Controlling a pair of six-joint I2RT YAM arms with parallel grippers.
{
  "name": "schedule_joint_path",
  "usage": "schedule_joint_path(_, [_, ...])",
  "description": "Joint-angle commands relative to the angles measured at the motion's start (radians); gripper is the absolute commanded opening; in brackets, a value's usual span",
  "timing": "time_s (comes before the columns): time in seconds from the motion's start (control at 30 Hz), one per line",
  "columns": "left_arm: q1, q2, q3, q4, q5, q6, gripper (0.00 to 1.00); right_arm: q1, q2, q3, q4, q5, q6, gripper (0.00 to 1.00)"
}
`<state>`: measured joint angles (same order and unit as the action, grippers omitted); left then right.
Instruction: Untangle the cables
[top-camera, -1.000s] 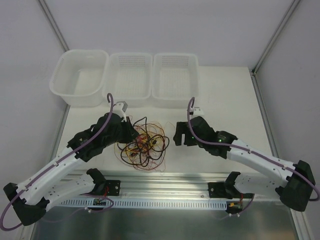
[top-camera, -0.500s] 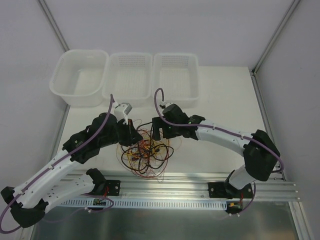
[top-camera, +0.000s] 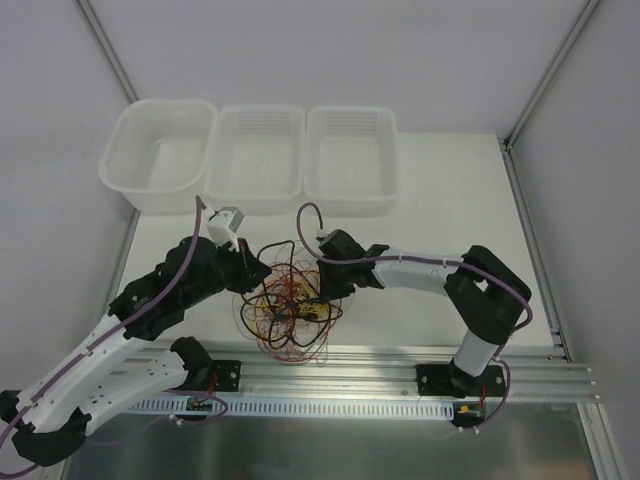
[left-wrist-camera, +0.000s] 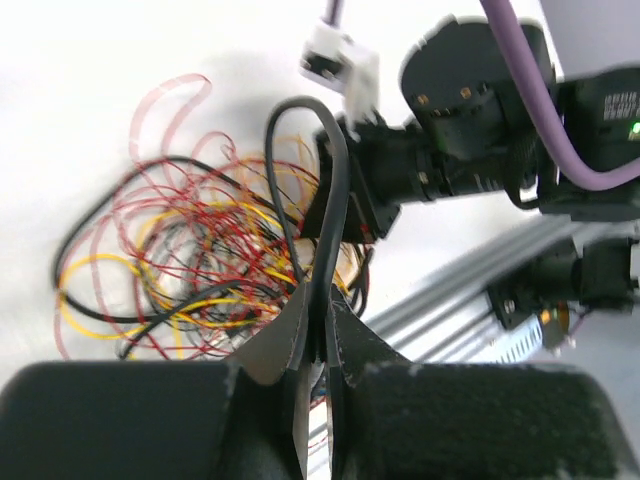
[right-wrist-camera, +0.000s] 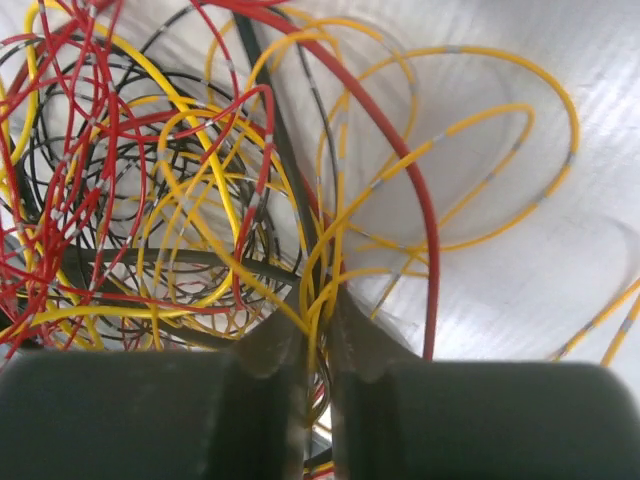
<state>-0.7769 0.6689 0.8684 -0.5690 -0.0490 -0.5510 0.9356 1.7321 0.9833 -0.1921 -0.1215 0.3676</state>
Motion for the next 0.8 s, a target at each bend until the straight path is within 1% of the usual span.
schedule_joint_path(0.0, [0.008,-0.087,0.075,0.021,-0.184,-0.015,0.0,-0.04,-0.046,-0.052,-0.072,0.089,0.016,0.07])
schedule_joint_path(0.07, [0.008,-0.121,0.133,0.0,-0.294,-0.006,0.0,-0.078,-0.115,-0.095,-0.15,0.211,0.014,0.01])
schedule_joint_path(0.1, [0.008,-0.121,0.133,0.0,-0.295,0.0,0.0,-0.093,-0.143,-0.095,-0.15,0.212,0.014,0.01])
schedule_joint_path(0.13, [0.008,-0.13,0.162,-0.015,-0.319,0.009,0.0,-0.11,-0.172,-0.127,-0.185,0.261,0.014,0.01])
schedule_joint_path(0.17, [0.008,-0.134,0.176,-0.028,-0.383,0.025,0.0,-0.129,-0.198,-0.142,-0.2,0.288,0.011,0.01])
schedule_joint_path(0.2, [0.008,-0.135,0.188,-0.038,-0.414,0.032,0.0,-0.167,-0.262,-0.158,-0.22,0.316,0.008,0.01])
schedule_joint_path(0.27, [0.008,-0.138,0.214,-0.074,-0.501,0.049,0.0,-0.237,-0.331,-0.208,-0.269,0.384,-0.002,0.01])
schedule_joint_path(0.33, [0.008,-0.146,0.213,-0.097,-0.558,0.052,0.0,-0.299,-0.443,-0.257,-0.309,0.427,-0.018,0.01])
schedule_joint_path(0.37, [0.008,-0.149,0.208,-0.124,-0.609,0.051,0.0,-0.366,-0.48,-0.271,-0.325,0.431,-0.027,0.01])
schedule_joint_path(0.4, [0.008,-0.15,0.202,-0.135,-0.627,0.049,0.0,-0.401,-0.558,-0.281,-0.339,0.439,-0.036,0.01])
schedule_joint_path(0.47, [0.008,-0.155,0.173,-0.153,-0.658,0.04,0.0,-0.461,-0.623,-0.29,-0.385,0.456,-0.067,0.01])
schedule_joint_path(0.5, [0.008,-0.155,0.152,-0.167,-0.679,0.034,0.0,-0.513,-0.682,-0.29,-0.401,0.468,-0.074,0.01])
schedule_joint_path(0.57, [0.008,-0.152,0.132,-0.186,-0.699,0.019,0.0,-0.579,-0.726,-0.282,-0.443,0.47,-0.104,0.02])
schedule_joint_path(0.67, [0.008,-0.135,0.104,-0.236,-0.742,-0.016,0.0,-0.626,-0.776,-0.275,-0.486,0.494,-0.118,0.05])
schedule_joint_path(0.73, [0.01,-0.117,0.093,-0.284,-0.787,-0.049,0.0,-0.63,-0.787,-0.273,-0.506,0.502,-0.122,0.12])
schedule_joint_path(0.77, [0.011,-0.111,0.092,-0.302,-0.801,-0.061,0.0,-0.629,-0.789,-0.27,-0.515,0.5,-0.124,0.18])
